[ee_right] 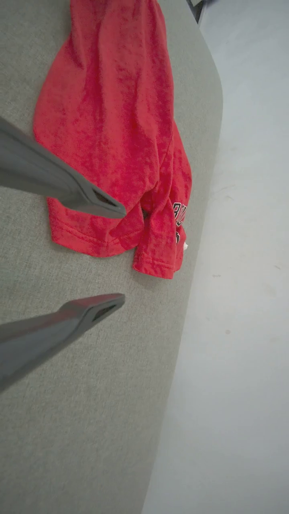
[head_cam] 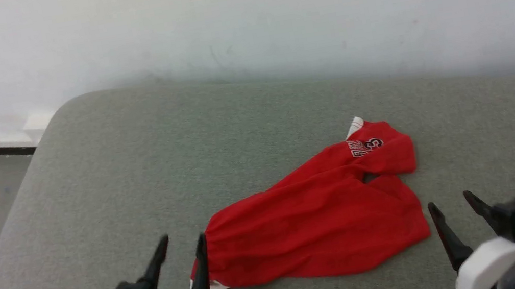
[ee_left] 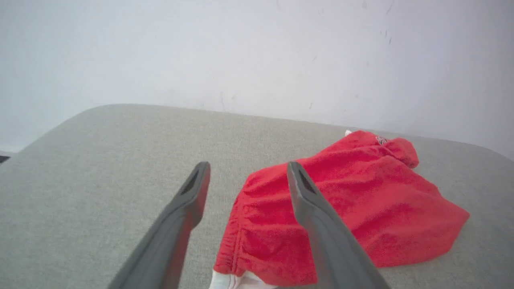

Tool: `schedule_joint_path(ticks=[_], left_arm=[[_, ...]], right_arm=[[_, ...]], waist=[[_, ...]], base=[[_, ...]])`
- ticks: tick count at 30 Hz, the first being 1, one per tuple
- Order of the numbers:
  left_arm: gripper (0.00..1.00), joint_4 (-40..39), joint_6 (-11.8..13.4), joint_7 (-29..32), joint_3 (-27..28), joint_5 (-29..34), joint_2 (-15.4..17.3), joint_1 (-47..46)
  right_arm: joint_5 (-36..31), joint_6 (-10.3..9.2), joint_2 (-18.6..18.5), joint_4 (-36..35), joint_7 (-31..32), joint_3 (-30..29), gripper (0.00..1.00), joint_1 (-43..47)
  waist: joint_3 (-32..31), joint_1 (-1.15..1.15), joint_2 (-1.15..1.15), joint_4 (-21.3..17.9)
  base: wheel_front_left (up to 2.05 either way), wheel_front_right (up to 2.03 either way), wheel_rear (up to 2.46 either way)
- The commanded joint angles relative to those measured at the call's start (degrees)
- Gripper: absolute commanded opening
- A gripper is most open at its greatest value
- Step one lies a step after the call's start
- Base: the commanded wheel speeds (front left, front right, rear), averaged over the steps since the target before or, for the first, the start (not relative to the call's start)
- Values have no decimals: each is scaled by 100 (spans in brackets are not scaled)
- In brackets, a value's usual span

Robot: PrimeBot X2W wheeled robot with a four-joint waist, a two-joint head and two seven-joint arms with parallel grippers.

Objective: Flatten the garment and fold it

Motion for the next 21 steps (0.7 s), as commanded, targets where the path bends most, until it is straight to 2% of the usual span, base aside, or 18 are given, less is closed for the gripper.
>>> schedule_joint_path(ticks=[1, 6, 12, 16, 21], left_arm=[[100, -166, -45, -27, 78, 131, -20, -99], [100, -1020, -173, -33, 385, 788, -241, 94], [100, -1084, -454, -34, 547, 1080, -576, 172], [100, -1003, -608, -34, 621, 1183, -752, 127], [100, -906, -728, -34, 699, 1267, -899, 45]], right_arm=[[-8, -12, -45, -34, 128, 33, 100, -152], [246, -12, -319, 302, 1551, 242, 100, -800], [592, -12, -554, 1077, 2886, 230, 100, -1639], [492, -12, -703, 1515, 3356, 200, 100, -2058], [308, -12, -848, 2047, 3536, 308, 100, -2403]], waist=[[-22, 0, 0, 226], [139, 0, 0, 478], [437, 0, 0, 815], [619, 0, 0, 1003], [760, 0, 0, 1154]], base=[[0, 0, 0], [0, 0, 0], [0, 0, 0], [0, 0, 0], [0, 0, 0]])
